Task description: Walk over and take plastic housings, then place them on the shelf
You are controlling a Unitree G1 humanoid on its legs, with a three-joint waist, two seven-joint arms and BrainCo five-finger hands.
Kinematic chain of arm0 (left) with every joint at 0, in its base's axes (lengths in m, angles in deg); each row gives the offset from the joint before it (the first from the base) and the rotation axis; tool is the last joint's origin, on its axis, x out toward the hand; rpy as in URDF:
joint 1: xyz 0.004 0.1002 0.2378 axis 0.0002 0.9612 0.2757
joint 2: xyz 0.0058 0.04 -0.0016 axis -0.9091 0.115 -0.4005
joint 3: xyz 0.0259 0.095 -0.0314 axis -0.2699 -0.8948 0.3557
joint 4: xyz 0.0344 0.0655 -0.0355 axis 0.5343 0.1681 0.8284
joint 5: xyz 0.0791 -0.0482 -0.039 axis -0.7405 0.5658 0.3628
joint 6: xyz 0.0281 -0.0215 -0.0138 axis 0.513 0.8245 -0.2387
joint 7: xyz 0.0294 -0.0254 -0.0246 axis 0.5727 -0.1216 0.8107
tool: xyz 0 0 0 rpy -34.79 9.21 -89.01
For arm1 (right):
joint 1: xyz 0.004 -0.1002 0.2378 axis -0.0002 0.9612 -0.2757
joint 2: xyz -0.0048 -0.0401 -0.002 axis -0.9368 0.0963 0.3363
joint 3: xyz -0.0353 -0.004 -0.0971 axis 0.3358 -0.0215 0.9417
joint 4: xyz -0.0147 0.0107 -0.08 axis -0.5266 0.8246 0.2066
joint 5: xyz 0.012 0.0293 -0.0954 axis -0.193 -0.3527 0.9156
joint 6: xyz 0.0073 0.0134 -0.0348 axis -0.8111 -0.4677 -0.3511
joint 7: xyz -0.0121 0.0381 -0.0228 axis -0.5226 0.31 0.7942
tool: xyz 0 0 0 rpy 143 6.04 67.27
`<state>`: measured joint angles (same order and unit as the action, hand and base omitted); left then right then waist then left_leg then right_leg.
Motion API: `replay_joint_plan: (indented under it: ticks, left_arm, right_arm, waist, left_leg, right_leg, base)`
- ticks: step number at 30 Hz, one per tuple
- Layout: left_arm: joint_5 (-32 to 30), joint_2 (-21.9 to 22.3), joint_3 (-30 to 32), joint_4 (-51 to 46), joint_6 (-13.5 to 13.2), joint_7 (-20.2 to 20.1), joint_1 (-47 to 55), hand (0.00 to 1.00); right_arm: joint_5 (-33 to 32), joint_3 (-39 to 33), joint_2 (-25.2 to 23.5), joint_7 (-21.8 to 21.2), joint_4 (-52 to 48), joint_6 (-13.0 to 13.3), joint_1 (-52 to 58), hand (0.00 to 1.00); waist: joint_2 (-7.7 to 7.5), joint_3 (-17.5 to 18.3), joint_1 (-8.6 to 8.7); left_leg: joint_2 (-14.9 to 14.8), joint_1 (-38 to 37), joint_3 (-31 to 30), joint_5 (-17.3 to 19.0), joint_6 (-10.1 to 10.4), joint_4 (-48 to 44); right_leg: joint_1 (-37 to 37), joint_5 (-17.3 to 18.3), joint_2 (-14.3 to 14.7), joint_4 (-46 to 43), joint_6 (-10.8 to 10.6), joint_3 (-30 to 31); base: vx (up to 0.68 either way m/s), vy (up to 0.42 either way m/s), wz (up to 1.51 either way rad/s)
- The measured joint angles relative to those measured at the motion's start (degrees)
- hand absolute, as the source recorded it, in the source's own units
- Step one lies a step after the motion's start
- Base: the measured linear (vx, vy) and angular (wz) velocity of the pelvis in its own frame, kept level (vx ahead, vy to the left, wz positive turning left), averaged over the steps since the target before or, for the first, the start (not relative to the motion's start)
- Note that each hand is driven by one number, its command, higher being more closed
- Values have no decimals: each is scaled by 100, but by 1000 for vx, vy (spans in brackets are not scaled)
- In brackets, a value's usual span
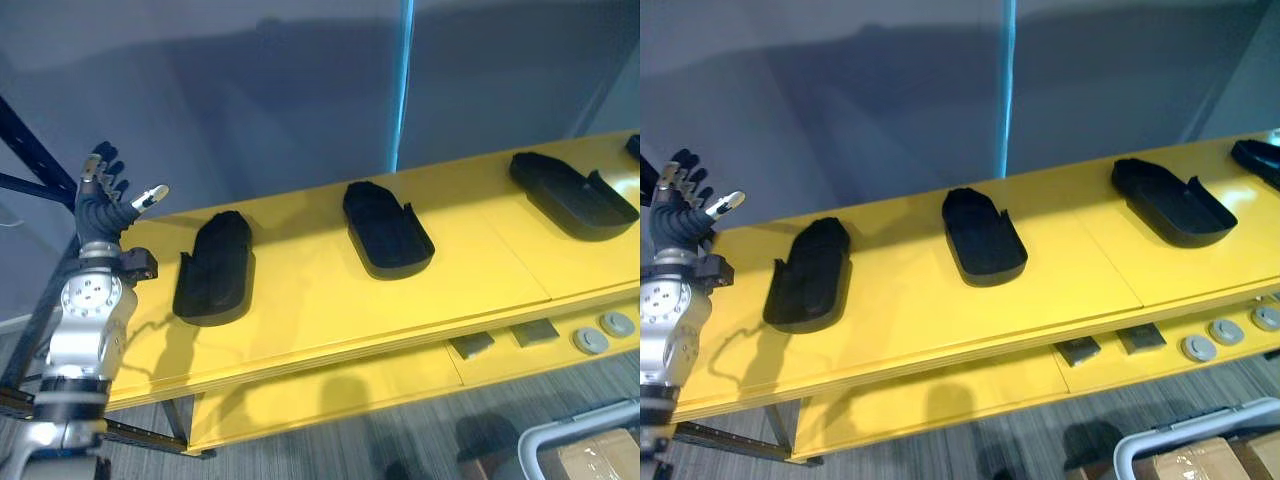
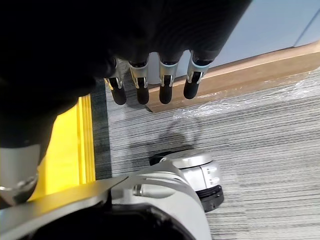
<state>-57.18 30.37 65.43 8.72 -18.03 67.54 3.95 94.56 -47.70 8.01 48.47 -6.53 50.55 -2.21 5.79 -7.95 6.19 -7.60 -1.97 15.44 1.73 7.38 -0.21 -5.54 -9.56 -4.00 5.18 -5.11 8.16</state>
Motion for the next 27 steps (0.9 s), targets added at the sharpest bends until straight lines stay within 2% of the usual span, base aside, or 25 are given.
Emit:
replay_joint_plan:
  ticks: [1, 4, 6, 8, 10, 14, 18, 22, 27]
  left_arm:
    - [-271, 376, 15, -428, -81, 101, 359, 100]
    - [-689, 1211, -87, -1151, -161, 116, 1362, 100]
    - [-879, 1871, -495, -1441, -176, 48, 2217, 100]
    - [-951, 2173, -949, -1400, -160, -155, 2714, 100]
    - [-969, 2391, -1082, -1241, -151, -312, 2906, 100]
    - [-917, 2466, -1052, -830, -79, -461, 2945, 100]
    - [-836, 2462, -824, -578, -47, -568, 2858, 100]
    - [-820, 2406, -536, 40, 27, -498, 2404, 100]
    - [-822, 2187, -383, 445, 66, -266, 1829, 100]
  right_arm:
    - [3, -130, -51, -4, 99, 0, 17, 0]
    - [41, -298, -104, -6, 223, -1, 41, 0]
    - [98, -366, -139, -13, 329, -1, 46, 0]
    - [107, -409, -155, -42, 350, -1, 49, 0]
    - [120, -409, -165, -49, 358, -1, 59, 0]
    - [125, -407, -151, -83, 351, 0, 58, 0]
    - [129, -405, -157, -122, 321, 5, 23, 0]
    - [151, -402, -198, -155, 332, 2, -20, 0]
    - [228, -455, -202, -147, 348, 1, -58, 0]
  waist:
    - [-4, 73, -66]
    - [-39, 224, -91]
    - [-52, 330, -122]
    - [-89, 368, -147]
    - [-128, 385, -145]
    - [-148, 385, -140]
    - [-248, 350, -117]
    - [-377, 165, -79]
    - [-385, 70, -71]
  left_leg:
    - [1, -66, -25, 6, 6, 3]
    - [22, -146, -122, 42, 45, 15]
    - [59, -146, -165, 99, 86, 24]
    - [63, -146, -165, 100, 85, 29]
    - [56, -142, -175, 101, 84, 34]
    - [47, -91, -175, 103, 86, 106]
    - [37, 325, -188, 105, 87, 111]
    - [26, 499, -285, 104, 88, 89]
    - [25, 645, -292, 36, 30, -27]
  right_leg:
    - [79, 18, -6, 1, -4, -33]
    - [163, 108, -33, 1, -47, -106]
    - [167, 112, -66, 1, -46, -129]
    - [164, 112, -73, 1, -46, -143]
    - [162, 113, -72, 1, -44, -192]
    - [69, 116, -74, 0, -39, -301]
    - [-311, 116, -81, -1, -37, -399]
    - [-470, 109, -63, -3, -30, -431]
    - [-604, 15, -55, -32, 36, -410]
  base:
    - [-2, 11, 17]
    - [-39, 17, 13]
    - [-12, 20, 4]
    - [0, 0, 0]
    - [0, 0, 0]
    - [0, 0, 0]
    - [0, 0, 0]
    - [34, -8, 1]
    - [118, 18, -10]
